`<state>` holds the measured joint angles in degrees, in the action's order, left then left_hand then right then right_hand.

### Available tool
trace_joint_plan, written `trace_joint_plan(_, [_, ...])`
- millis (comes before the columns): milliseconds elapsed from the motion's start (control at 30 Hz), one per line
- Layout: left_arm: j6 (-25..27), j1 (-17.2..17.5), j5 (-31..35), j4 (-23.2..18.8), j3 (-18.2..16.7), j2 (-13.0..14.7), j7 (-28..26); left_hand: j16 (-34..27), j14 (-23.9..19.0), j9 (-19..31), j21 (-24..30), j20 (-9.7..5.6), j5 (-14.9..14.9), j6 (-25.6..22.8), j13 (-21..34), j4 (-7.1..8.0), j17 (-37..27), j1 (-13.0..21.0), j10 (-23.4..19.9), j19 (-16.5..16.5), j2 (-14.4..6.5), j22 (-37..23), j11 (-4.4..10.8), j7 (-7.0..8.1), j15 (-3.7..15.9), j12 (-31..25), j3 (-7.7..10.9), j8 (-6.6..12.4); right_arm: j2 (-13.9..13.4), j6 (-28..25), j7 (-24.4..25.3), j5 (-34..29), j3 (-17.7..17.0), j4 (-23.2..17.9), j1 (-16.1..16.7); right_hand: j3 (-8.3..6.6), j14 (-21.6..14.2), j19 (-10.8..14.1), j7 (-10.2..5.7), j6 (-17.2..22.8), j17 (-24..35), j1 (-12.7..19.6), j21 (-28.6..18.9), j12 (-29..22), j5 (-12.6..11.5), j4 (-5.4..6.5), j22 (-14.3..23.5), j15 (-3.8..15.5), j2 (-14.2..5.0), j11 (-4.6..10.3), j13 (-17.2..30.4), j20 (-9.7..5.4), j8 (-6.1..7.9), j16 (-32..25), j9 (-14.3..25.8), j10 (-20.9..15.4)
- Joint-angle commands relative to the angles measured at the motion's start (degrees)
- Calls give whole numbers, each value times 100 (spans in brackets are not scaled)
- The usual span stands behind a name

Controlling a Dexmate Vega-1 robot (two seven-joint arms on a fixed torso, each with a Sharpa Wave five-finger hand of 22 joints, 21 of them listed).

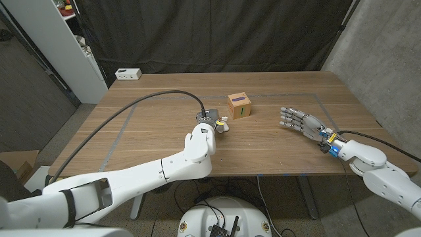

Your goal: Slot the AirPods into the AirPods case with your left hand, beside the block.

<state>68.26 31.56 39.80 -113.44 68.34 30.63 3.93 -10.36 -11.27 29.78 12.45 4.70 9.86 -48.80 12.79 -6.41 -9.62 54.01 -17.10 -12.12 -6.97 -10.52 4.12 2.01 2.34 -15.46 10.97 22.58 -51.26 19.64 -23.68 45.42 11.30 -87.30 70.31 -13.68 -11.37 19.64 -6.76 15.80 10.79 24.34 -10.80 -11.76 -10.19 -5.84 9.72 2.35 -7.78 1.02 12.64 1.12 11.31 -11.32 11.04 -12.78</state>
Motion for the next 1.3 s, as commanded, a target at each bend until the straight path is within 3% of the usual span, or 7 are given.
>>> trace_joint_plan(33, [-20,-23,-383,-19,5,-32,-407,-23,-78,6,3,-13,0,-69,18,0,0,-61,-80,-23,-5,-32,10,-4,281,-10,-34,-41,27,-3,-132,25,76,105,-117,-41,-47,10,-41,0,24,-28,-24,-41,1,-16,17,377,9,29,21,43,10,-37,25,-49])
trace_joint_plan(967, [-341,-42,-1224,528,-109,-403,-1282,-23,-175,-48,12,-18,12,-9,31,1,-2,-185,-157,-68,-10,-33,21,-7,247,-18,-67,-153,34,-5,-226,113,77,197,-104,-47,-72,15,-85,30,26,-88,-27,-46,4,-14,17,352,23,48,21,59,19,-42,25,-68])
trace_joint_plan(1300, [-302,-146,-1360,431,-10,-307,-1284,-19,-185,-67,9,-21,13,109,45,-12,-5,-213,-162,-69,2,-33,21,47,225,-19,-78,-233,31,-61,-234,119,94,219,-153,-54,-82,14,-88,32,24,-103,-26,-48,3,-17,17,347,25,53,21,63,19,-41,25,-78])
